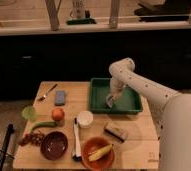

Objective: Wipe tray with towel

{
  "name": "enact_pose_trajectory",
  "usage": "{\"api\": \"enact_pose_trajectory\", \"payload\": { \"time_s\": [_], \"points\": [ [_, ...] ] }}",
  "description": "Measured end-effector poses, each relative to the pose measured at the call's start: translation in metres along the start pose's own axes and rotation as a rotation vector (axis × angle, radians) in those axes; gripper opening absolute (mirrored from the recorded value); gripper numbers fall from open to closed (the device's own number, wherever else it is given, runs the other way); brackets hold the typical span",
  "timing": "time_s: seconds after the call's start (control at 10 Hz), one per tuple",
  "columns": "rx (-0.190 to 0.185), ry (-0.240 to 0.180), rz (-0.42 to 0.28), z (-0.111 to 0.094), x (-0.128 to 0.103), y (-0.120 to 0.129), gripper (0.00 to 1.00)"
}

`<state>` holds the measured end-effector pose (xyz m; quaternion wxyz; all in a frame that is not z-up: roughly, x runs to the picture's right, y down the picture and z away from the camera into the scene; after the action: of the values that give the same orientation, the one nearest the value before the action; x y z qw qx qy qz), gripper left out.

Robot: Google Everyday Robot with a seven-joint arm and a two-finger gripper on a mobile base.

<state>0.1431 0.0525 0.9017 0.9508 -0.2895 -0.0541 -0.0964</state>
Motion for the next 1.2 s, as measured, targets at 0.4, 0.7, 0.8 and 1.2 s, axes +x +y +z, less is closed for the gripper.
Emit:
{"api": "enact_pose_trajectory", "payload": {
  "time_s": [0.4,0.7,0.8,1.2],
  "points": [
    [0.008,0.005,0.038,0.003,0.013,-0.005,0.00],
    [0.010,0.014,0.080,0.011,0.030,-0.009,0.00],
    [0.011,0.019,0.096,0.013,0.037,-0.011,0.00],
    [0.007,0.021,0.108,0.024,0.047,-0.025,0.00]
  ]
}}
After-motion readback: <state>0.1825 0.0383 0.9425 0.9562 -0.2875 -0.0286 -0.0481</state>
